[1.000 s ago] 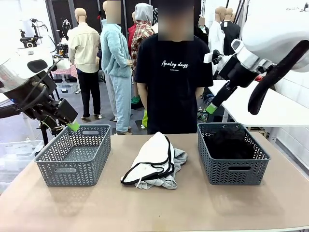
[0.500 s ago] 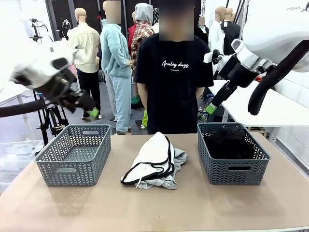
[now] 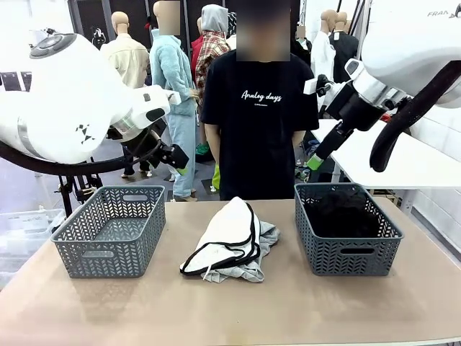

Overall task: Sort the tops and bottoms.
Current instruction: Lift clothes from the center of the table with your left hand.

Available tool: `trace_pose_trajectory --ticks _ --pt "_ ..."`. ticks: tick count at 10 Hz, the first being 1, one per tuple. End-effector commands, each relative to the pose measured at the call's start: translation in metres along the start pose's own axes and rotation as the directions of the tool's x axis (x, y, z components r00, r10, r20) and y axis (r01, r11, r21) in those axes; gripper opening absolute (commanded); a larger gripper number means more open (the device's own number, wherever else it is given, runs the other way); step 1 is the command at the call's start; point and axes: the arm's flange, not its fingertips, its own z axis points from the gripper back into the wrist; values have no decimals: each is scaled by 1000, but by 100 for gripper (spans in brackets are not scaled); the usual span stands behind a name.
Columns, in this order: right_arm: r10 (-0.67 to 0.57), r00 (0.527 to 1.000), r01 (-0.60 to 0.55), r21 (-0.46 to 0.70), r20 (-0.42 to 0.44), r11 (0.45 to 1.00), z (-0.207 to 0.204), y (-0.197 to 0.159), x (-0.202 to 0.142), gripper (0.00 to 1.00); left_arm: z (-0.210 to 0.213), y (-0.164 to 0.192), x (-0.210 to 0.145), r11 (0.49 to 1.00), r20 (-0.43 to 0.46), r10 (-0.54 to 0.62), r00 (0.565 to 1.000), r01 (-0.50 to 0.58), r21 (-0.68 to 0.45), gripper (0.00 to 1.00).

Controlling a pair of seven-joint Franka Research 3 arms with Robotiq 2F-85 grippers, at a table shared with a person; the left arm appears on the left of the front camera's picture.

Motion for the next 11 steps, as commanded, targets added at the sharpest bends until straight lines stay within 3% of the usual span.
trace_pose_trajectory --ticks 1,3,4,6,8,11 --pt "9 1000 -9 -5 -2 1000 0 -2 1 100 13 2 -8 1000 19 11 1000 -11 1 87" --pt "9 1000 -9 -5 -2 1000 0 -2 1 100 4 0 0 1000 6 0 1000 0 1 87" --pt "9 1000 -9 -5 -2 1000 0 -2 1 100 4 -5 -6 996 92 8 996 0 -93 87" --pt "9 1000 -9 -5 -2 1000 0 -2 1 100 -29 -32 35 957 119 -115 986 142 -252 87" --pt "9 1000 -9 -5 -2 1000 0 -2 1 100 -80 -42 67 918 22 -137 990 136 -372 87" --pt "9 1000 -9 -5 -2 1000 0 -2 1 100 -162 -44 70 941 -191 -105 976 35 -337 87"
